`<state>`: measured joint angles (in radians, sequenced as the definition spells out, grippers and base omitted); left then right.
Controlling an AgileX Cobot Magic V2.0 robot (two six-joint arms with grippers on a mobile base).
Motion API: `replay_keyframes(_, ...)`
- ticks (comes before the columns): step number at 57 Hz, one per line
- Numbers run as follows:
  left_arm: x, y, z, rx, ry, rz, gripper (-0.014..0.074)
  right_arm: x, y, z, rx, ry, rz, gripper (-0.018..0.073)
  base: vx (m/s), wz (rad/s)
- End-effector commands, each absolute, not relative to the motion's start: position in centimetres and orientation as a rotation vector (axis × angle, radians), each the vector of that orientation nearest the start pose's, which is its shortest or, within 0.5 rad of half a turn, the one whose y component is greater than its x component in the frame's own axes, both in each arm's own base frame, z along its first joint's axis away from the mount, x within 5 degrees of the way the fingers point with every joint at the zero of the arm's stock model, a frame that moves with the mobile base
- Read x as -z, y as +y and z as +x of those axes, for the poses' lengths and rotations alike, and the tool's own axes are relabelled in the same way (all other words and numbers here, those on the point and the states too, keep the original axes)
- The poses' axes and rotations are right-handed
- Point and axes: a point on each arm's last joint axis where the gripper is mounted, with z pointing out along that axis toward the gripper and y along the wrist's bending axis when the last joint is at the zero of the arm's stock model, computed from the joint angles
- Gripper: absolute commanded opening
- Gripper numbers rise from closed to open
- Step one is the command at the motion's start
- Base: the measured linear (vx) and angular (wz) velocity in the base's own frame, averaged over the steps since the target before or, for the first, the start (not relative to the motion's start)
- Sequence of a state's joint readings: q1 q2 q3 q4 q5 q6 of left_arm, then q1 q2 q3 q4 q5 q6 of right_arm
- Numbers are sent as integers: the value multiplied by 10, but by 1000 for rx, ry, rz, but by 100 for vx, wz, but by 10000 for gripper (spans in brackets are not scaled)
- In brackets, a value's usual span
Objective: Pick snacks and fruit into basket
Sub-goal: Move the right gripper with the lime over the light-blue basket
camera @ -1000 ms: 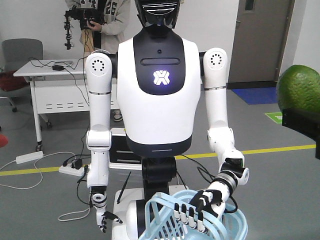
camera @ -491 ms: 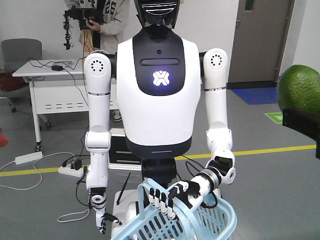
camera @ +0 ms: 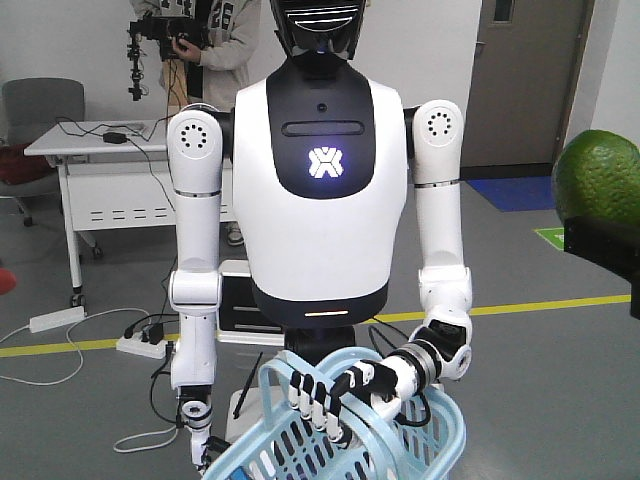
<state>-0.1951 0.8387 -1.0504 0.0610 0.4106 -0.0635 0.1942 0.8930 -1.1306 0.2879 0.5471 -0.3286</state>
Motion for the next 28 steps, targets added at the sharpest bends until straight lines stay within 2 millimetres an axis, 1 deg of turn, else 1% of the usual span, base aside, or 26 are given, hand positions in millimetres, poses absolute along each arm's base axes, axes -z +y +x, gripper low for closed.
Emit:
replay_keyframes(1, -461, -30, 156, 158, 1558, 129, -6, -467, 44, 164, -203, 1629, -313, -6, 7, 1)
replay_keyframes(28, -461, -30, 156, 158, 1558, 129, -6, -467, 44, 164, -203, 1629, -313, -6, 5, 0)
